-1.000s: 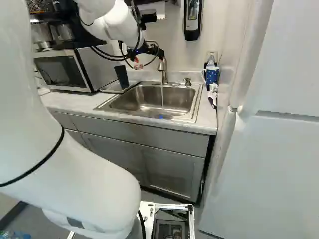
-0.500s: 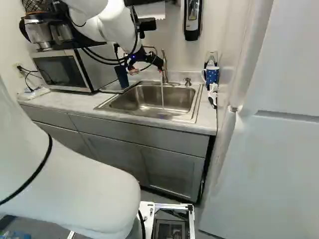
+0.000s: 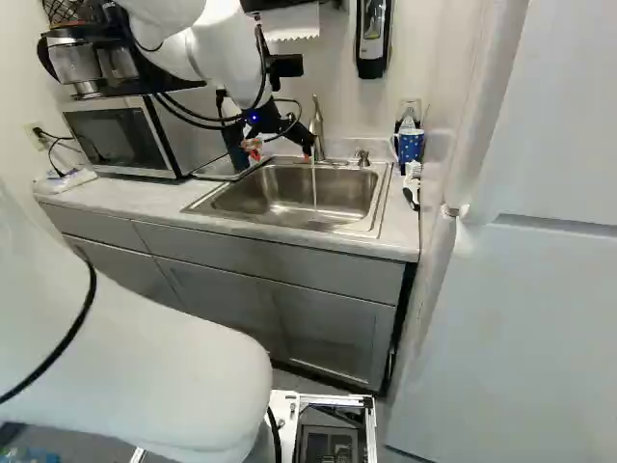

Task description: Rinse the cup and place it in the tray

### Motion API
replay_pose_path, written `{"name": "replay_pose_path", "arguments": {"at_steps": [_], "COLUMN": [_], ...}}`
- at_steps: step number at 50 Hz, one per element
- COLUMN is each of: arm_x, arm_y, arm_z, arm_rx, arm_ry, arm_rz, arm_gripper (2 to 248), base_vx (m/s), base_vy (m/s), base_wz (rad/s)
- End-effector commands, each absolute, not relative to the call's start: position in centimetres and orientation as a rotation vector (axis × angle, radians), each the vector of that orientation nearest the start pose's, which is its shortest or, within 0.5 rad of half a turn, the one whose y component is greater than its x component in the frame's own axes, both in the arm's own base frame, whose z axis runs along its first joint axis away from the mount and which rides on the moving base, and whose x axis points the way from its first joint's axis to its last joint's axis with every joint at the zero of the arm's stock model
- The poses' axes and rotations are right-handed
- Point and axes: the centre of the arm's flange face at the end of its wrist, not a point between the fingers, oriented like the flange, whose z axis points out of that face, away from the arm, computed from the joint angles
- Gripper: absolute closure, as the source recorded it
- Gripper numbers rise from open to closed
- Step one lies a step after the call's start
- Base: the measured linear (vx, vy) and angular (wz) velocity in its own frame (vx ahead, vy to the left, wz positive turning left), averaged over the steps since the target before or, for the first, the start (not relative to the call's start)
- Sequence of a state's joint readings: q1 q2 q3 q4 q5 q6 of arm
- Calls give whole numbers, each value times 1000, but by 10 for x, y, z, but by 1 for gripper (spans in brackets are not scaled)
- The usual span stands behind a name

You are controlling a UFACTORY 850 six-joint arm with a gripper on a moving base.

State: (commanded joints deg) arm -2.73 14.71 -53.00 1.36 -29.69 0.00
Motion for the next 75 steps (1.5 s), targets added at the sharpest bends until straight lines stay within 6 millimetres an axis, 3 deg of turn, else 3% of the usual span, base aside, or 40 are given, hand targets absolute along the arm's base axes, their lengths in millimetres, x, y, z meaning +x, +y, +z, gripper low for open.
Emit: {"name": "replay_pose_path", "arguments": {"at_steps": [33,75], "arm_x": [407,426], "arm_y": [-15,50], "arm_z": [648,650], "arm_rx": [-2964,-2906], "arm_ry": [83,-140], "arm_rz": [-1022,-1029], "arm_gripper": [3,3], "base_vx": [0,0], "base_vy": [0,0], "base_wz": [0,0]}}
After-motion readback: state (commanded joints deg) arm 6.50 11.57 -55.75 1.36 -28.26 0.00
